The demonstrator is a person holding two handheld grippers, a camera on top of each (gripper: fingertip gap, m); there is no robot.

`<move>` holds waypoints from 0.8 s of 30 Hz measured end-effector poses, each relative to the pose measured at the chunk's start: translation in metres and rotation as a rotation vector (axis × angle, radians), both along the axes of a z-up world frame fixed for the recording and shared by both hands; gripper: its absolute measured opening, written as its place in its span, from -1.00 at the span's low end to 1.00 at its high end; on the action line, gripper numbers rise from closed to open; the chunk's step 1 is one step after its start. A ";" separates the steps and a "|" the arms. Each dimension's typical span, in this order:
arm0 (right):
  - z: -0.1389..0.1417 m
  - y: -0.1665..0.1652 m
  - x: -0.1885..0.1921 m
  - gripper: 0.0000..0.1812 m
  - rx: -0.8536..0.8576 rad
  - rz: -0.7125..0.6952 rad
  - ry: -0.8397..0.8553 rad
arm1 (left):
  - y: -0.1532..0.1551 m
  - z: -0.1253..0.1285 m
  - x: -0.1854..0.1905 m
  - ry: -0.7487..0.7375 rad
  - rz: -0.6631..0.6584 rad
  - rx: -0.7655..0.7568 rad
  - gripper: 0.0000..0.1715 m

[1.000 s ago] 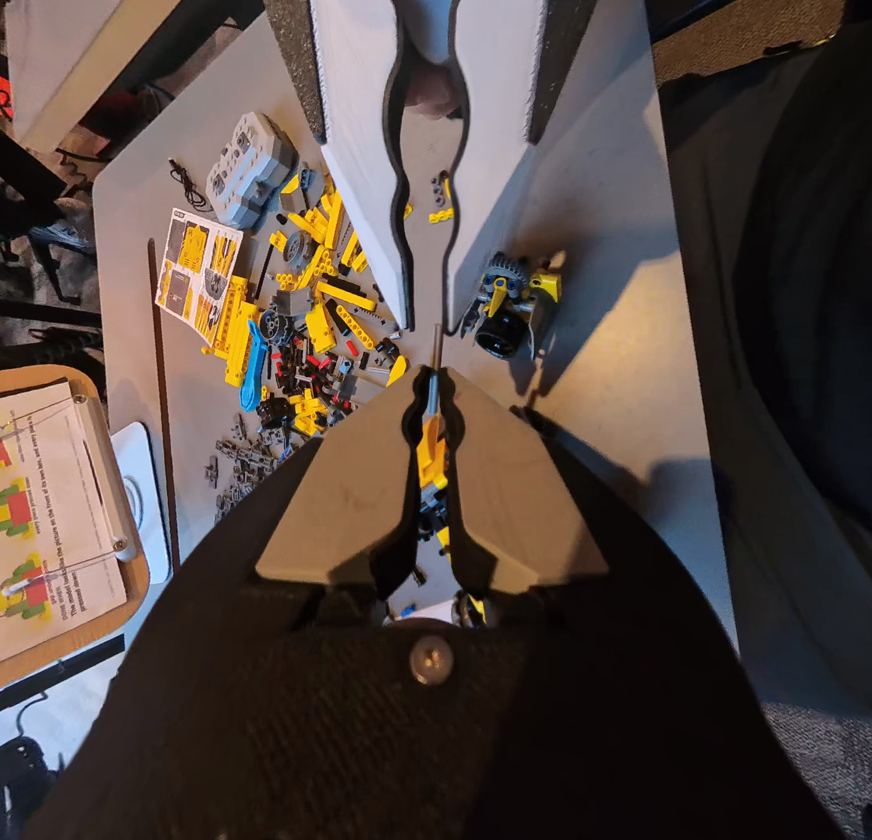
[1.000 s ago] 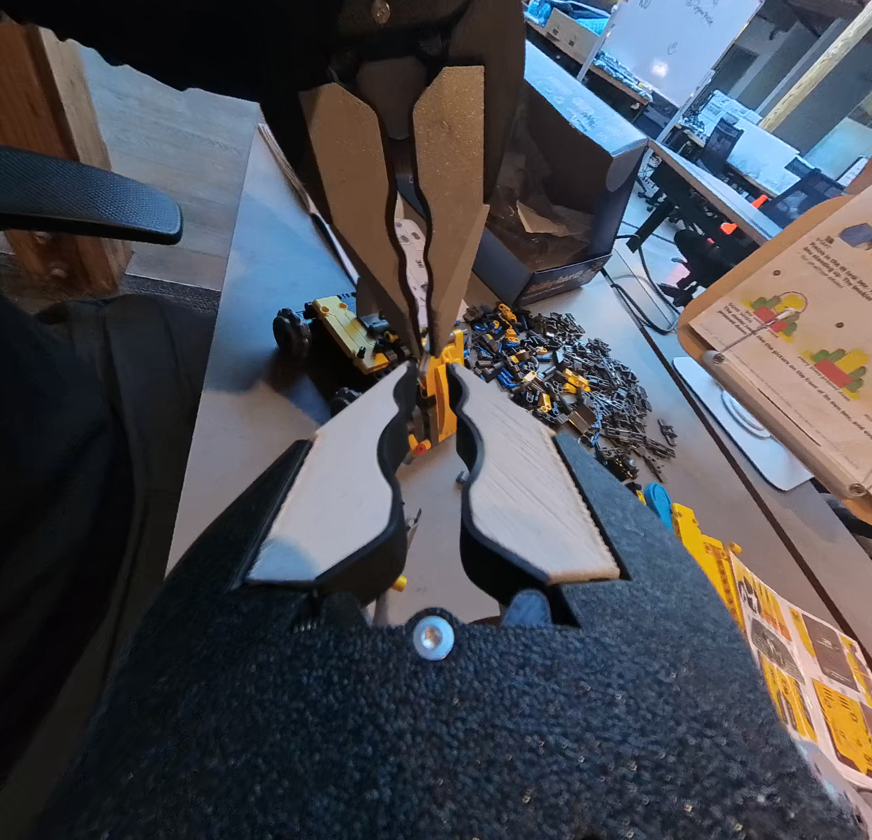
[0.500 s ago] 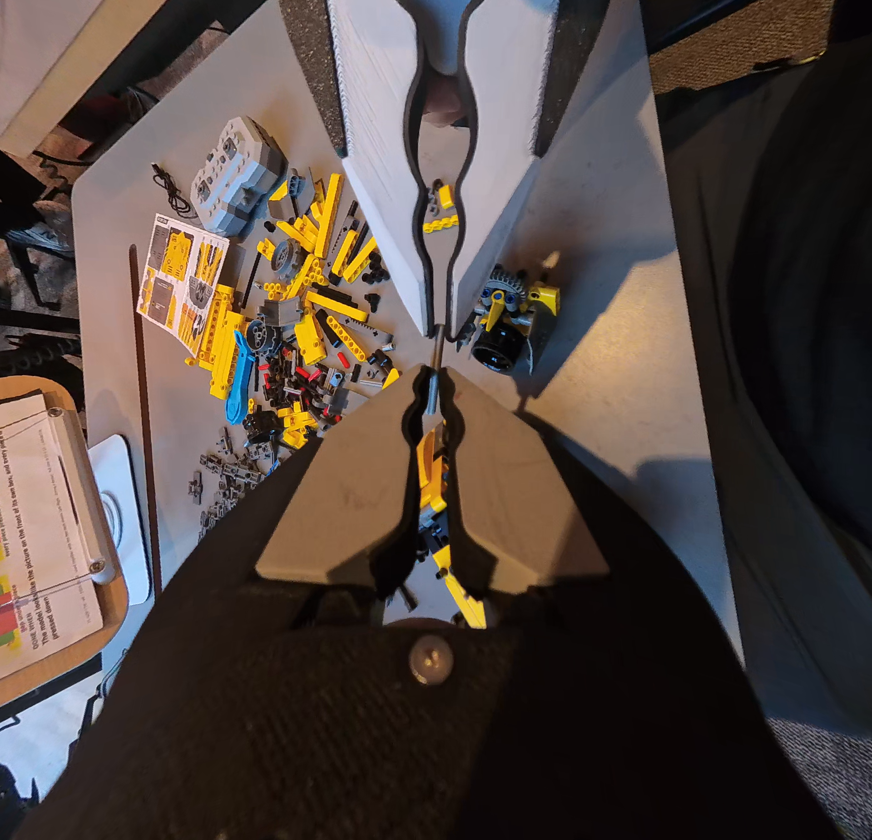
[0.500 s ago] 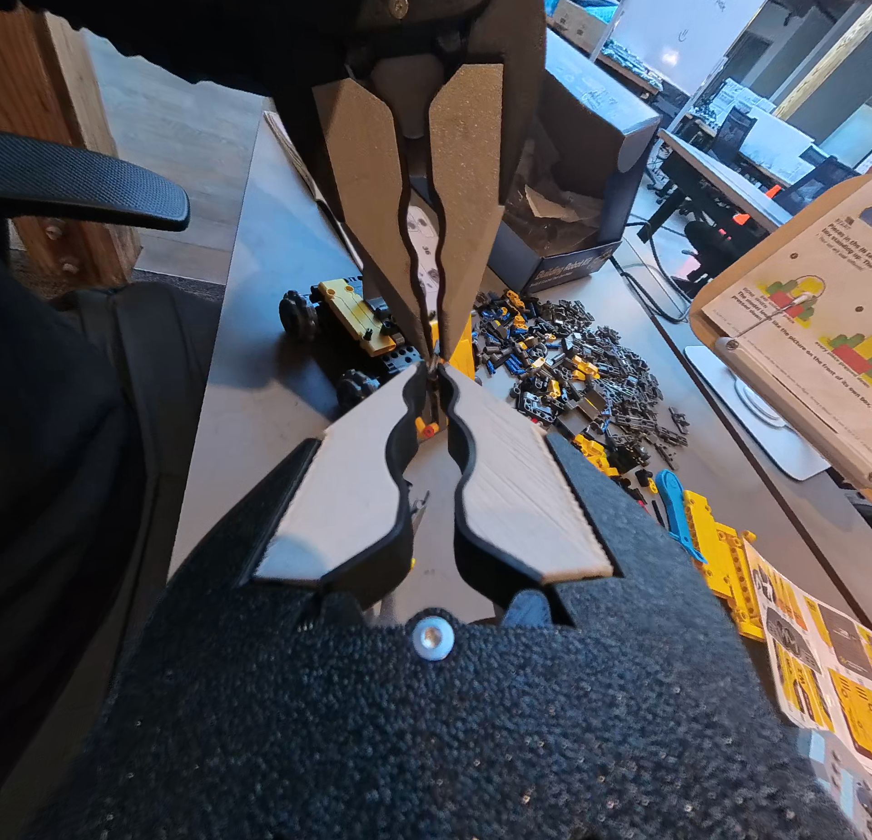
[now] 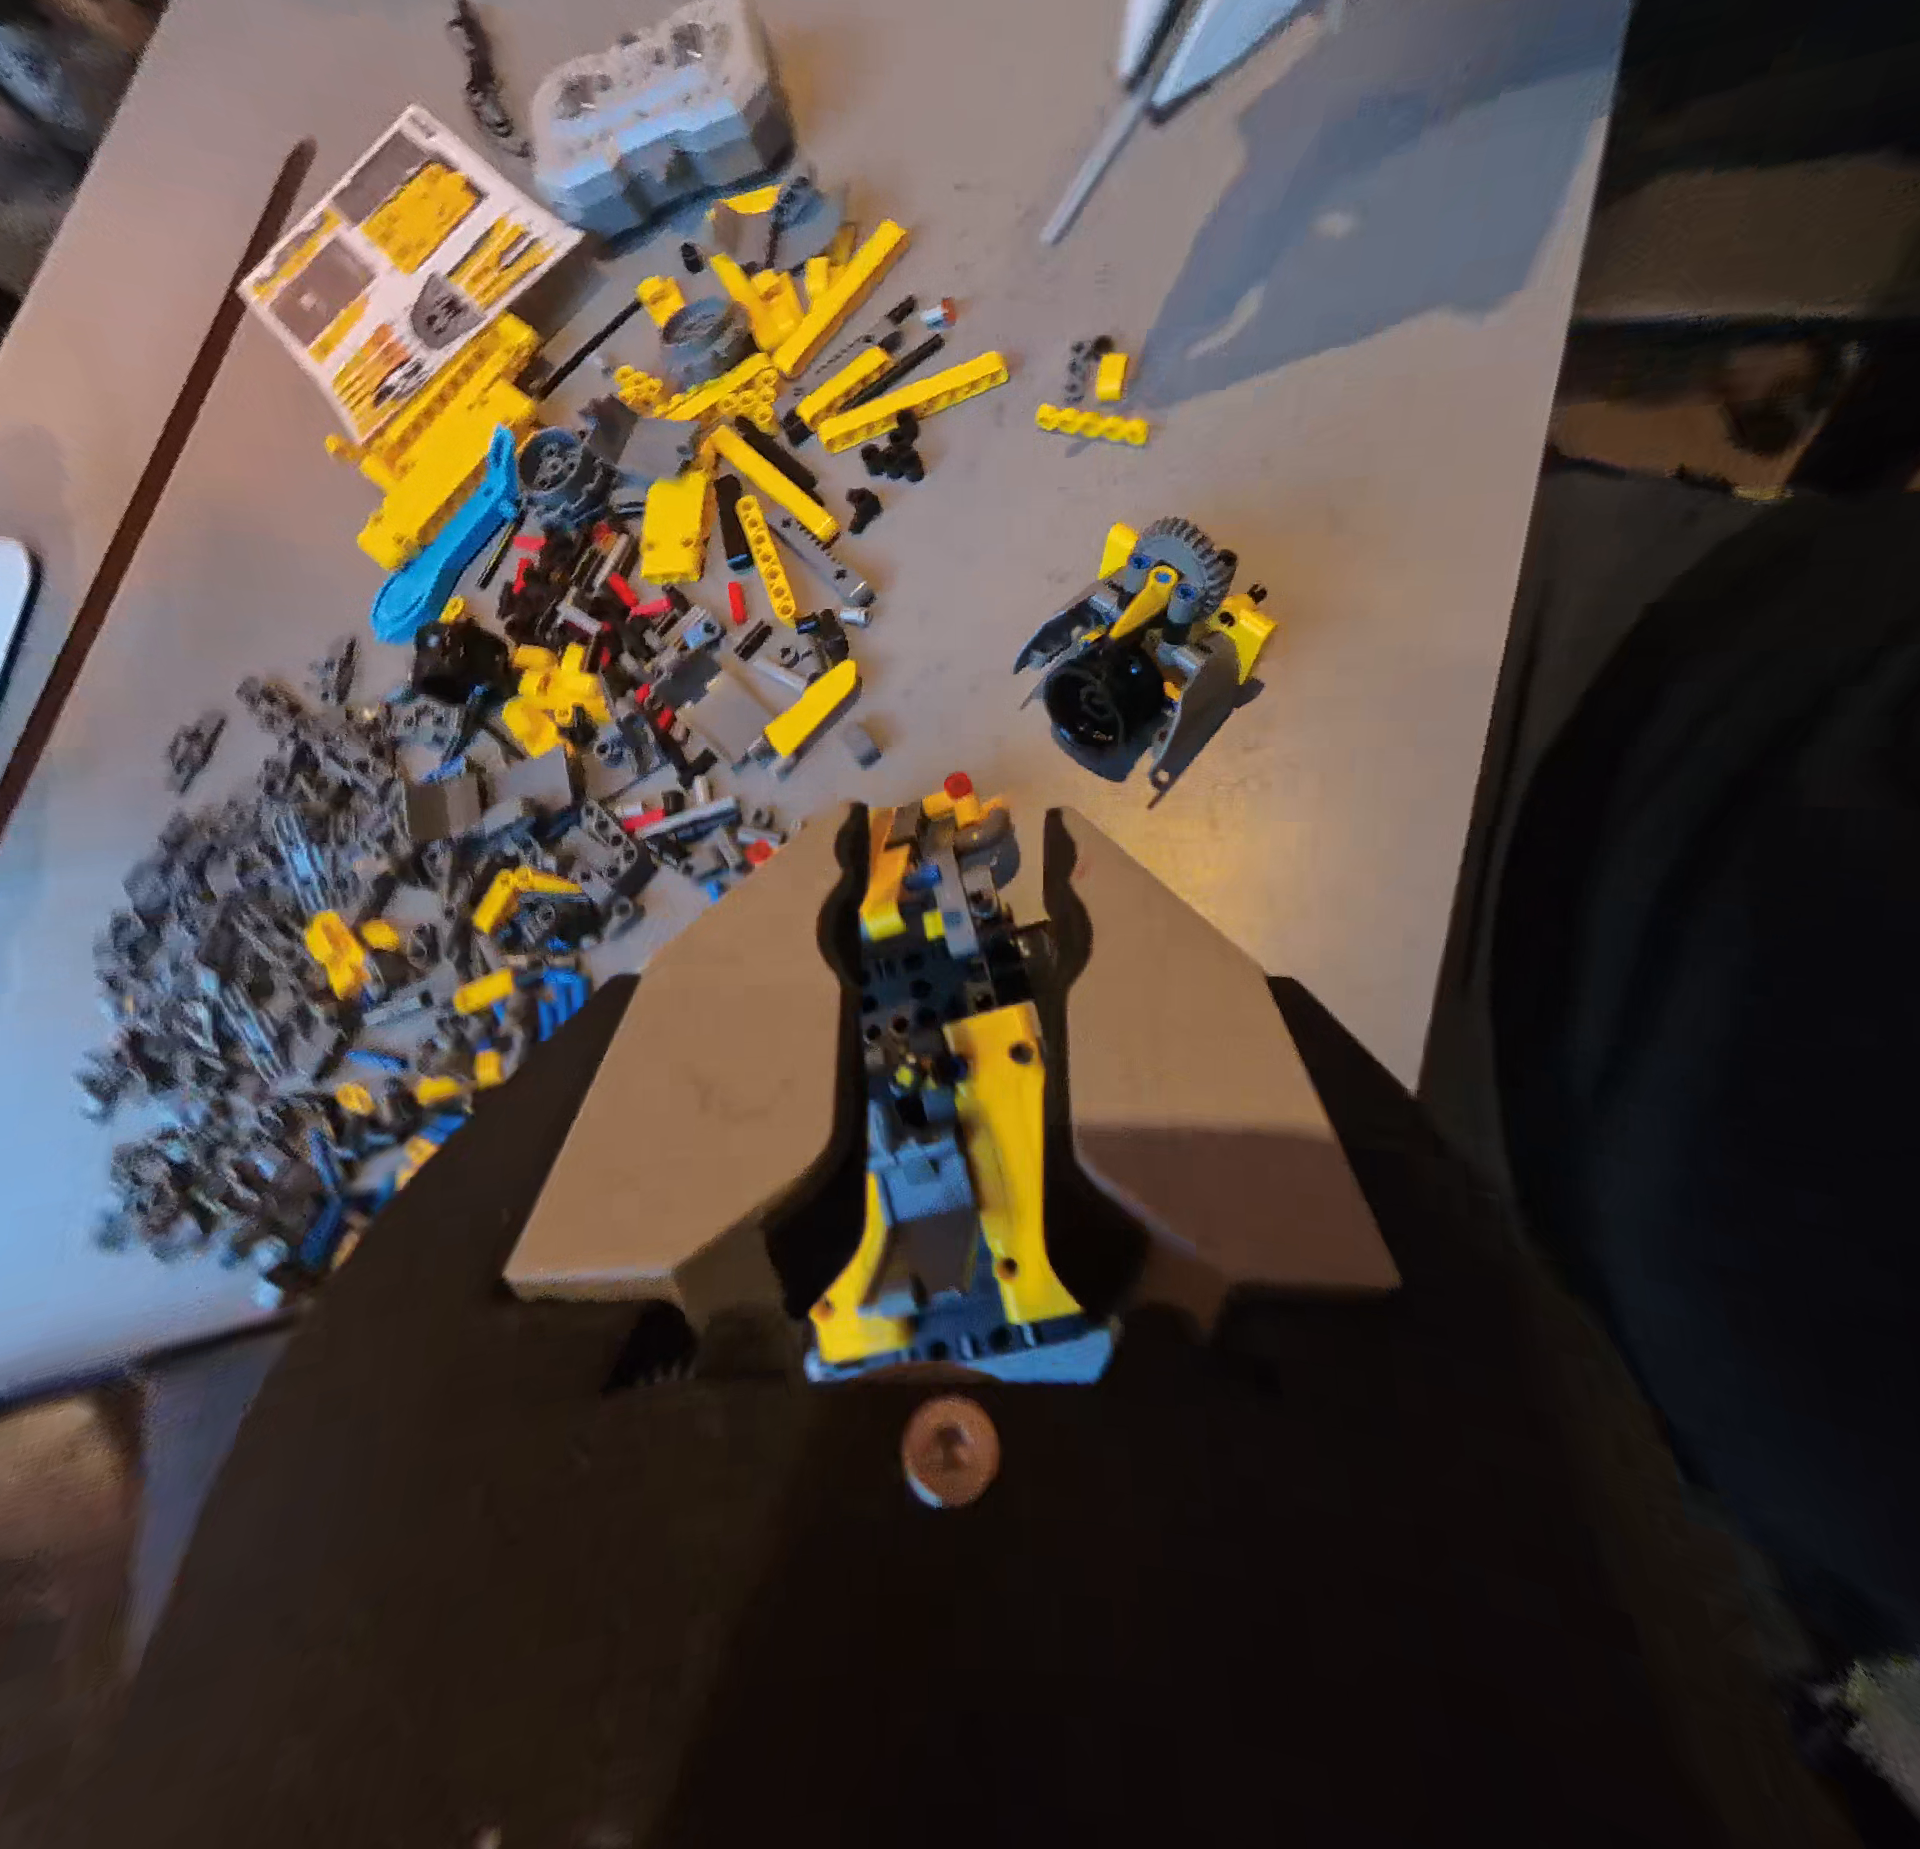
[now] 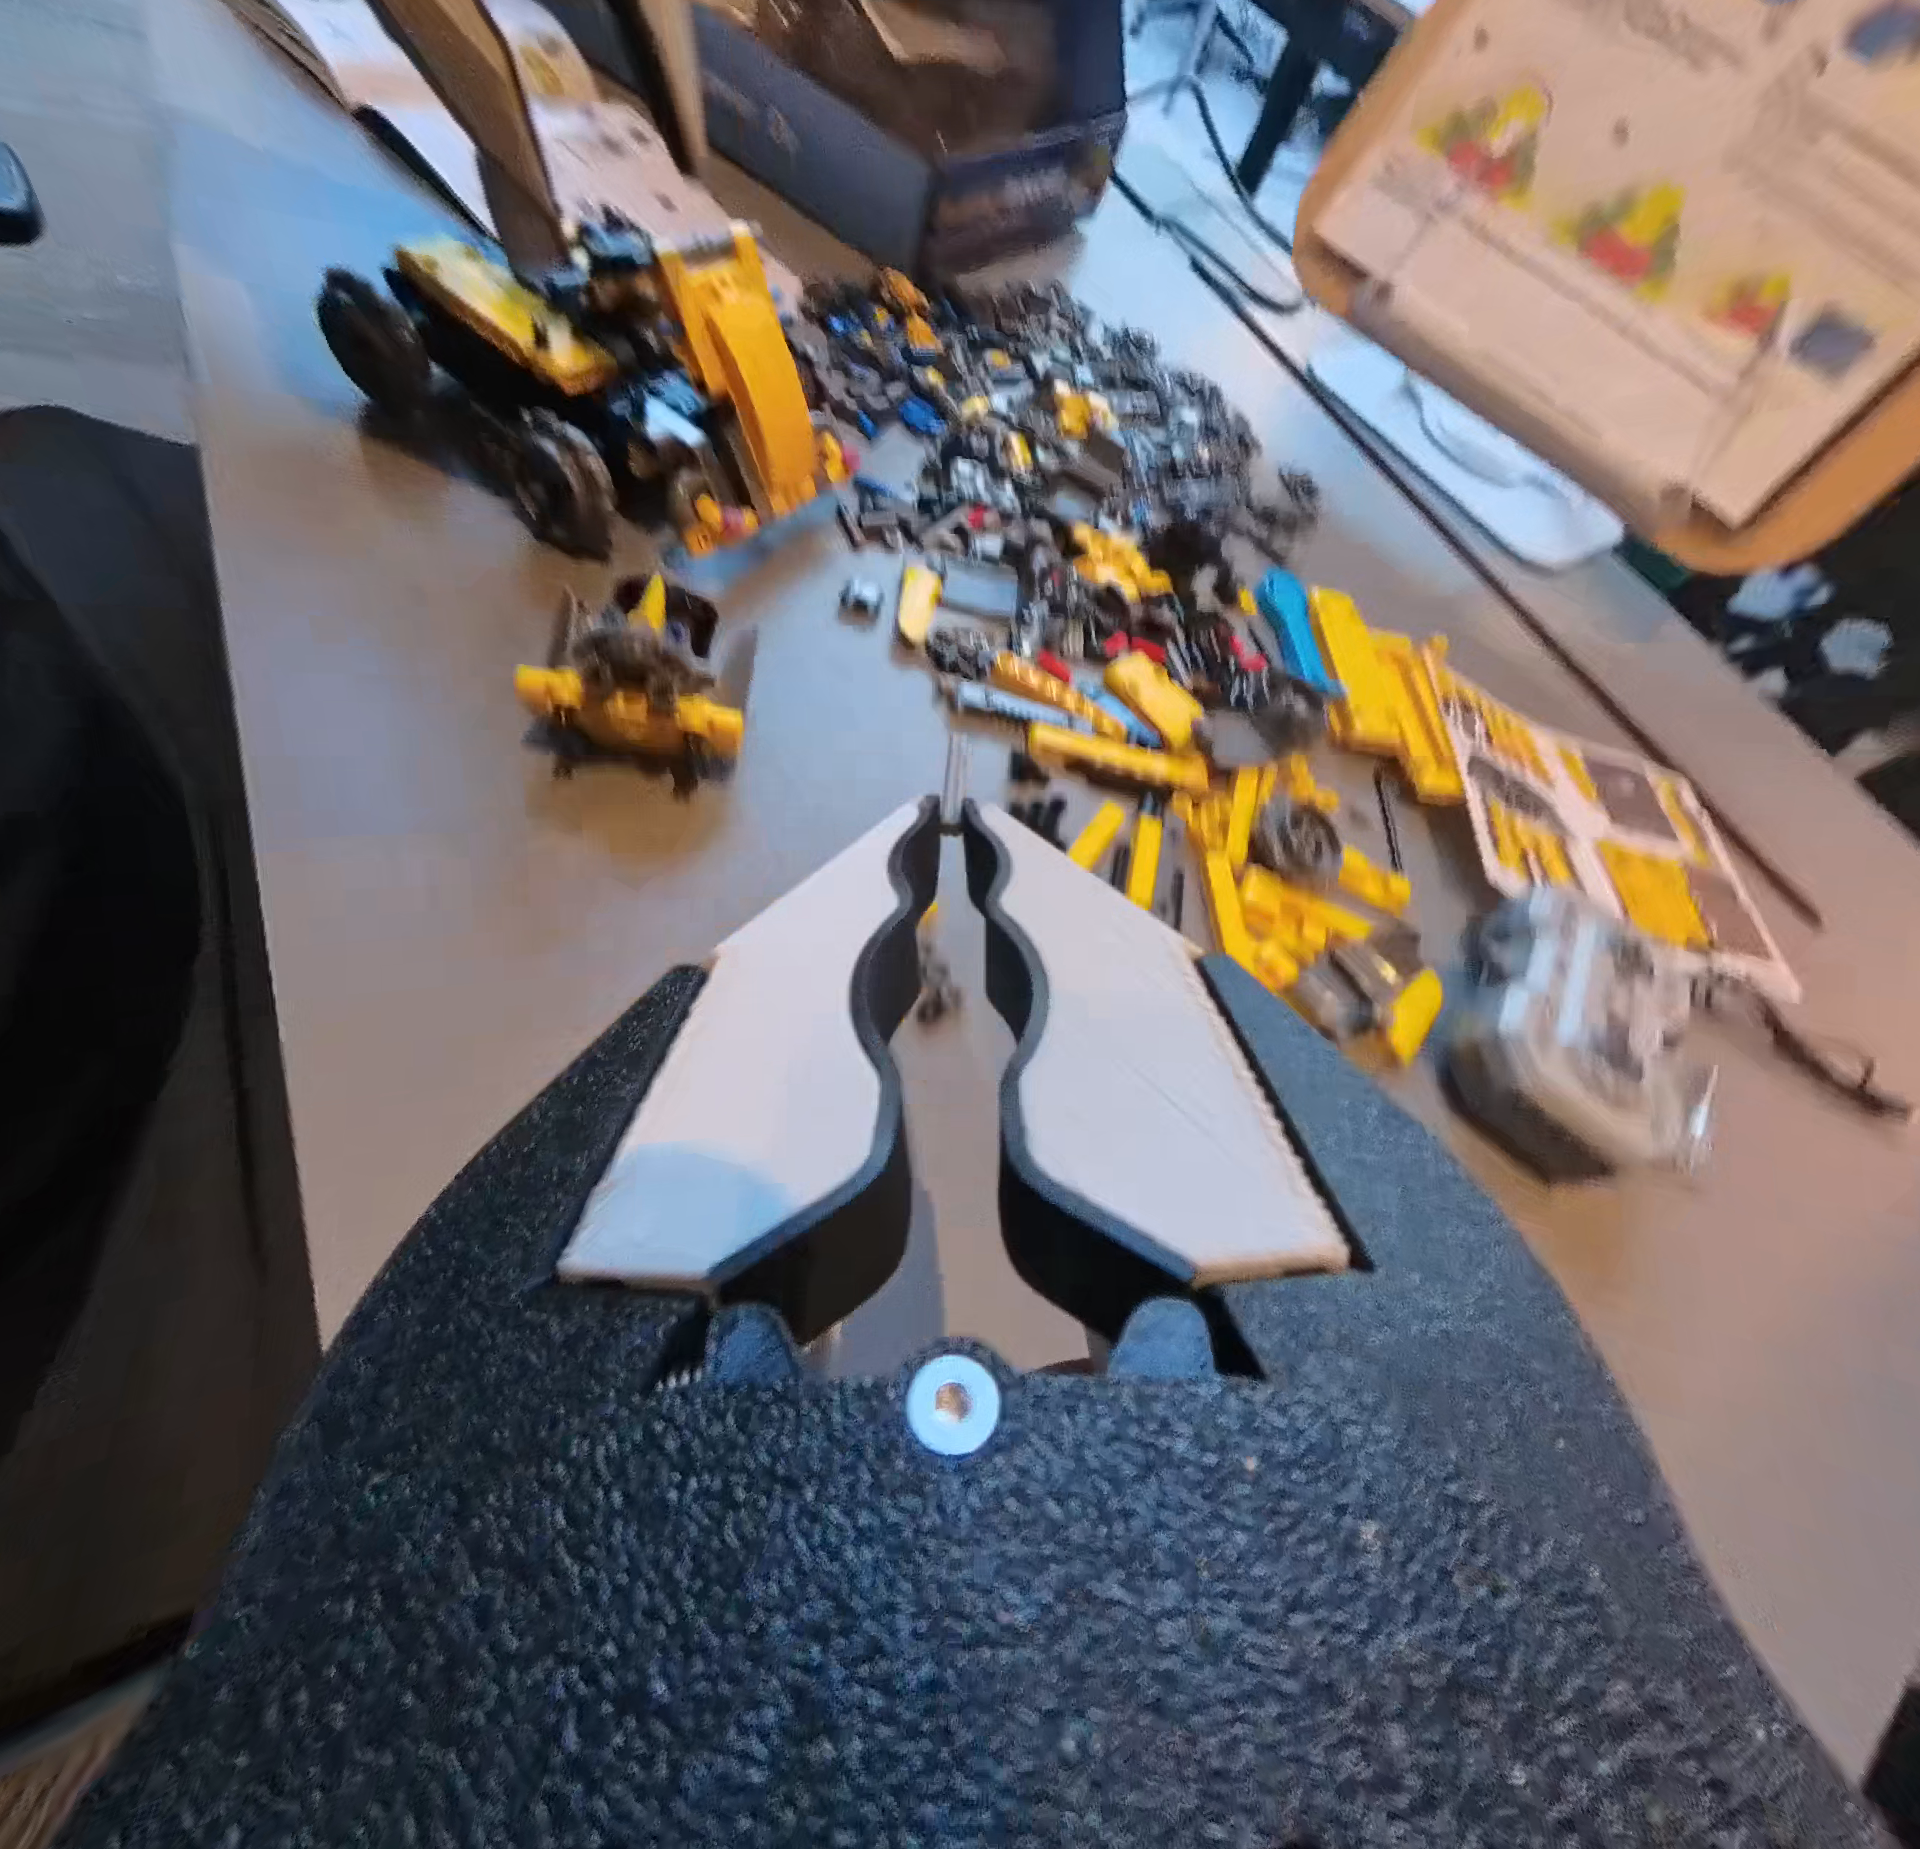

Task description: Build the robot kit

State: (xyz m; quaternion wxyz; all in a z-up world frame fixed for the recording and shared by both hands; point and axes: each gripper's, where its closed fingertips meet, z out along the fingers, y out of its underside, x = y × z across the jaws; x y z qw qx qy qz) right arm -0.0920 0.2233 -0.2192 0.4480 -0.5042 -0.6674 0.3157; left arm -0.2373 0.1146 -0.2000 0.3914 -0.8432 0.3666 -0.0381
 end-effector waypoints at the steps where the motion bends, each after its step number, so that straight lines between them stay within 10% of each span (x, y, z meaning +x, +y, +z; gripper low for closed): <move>1: -0.006 0.004 0.009 -0.96 -0.029 -0.013 -0.003 | -0.006 0.000 -0.003 -0.062 0.032 0.009 -0.65; 12: -0.069 -0.016 0.021 -0.96 -0.028 0.116 -0.256 | -0.063 -0.016 0.009 -0.288 0.152 0.016 -0.64; 24: -0.060 0.004 0.020 -0.86 0.021 0.033 -0.183 | -0.120 -0.054 0.024 -0.332 0.195 0.099 -0.61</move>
